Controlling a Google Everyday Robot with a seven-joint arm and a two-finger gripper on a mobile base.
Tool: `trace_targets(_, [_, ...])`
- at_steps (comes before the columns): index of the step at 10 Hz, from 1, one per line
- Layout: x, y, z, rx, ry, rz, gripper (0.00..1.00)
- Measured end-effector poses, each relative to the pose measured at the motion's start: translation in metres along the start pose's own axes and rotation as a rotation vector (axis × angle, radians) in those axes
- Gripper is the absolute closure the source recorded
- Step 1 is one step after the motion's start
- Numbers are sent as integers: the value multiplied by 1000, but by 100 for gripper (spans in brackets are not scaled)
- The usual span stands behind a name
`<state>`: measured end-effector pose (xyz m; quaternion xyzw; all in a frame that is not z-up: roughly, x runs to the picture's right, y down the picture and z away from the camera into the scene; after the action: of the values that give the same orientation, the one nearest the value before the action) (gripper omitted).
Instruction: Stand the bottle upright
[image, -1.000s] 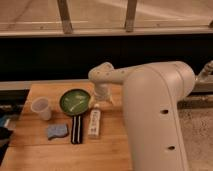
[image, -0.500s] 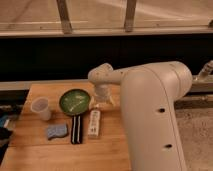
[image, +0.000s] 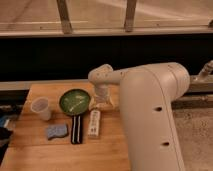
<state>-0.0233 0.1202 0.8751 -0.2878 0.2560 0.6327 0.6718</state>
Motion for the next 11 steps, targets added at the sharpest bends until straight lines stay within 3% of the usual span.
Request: trace_targets(11, [-6,-3,16,0,18,18,20])
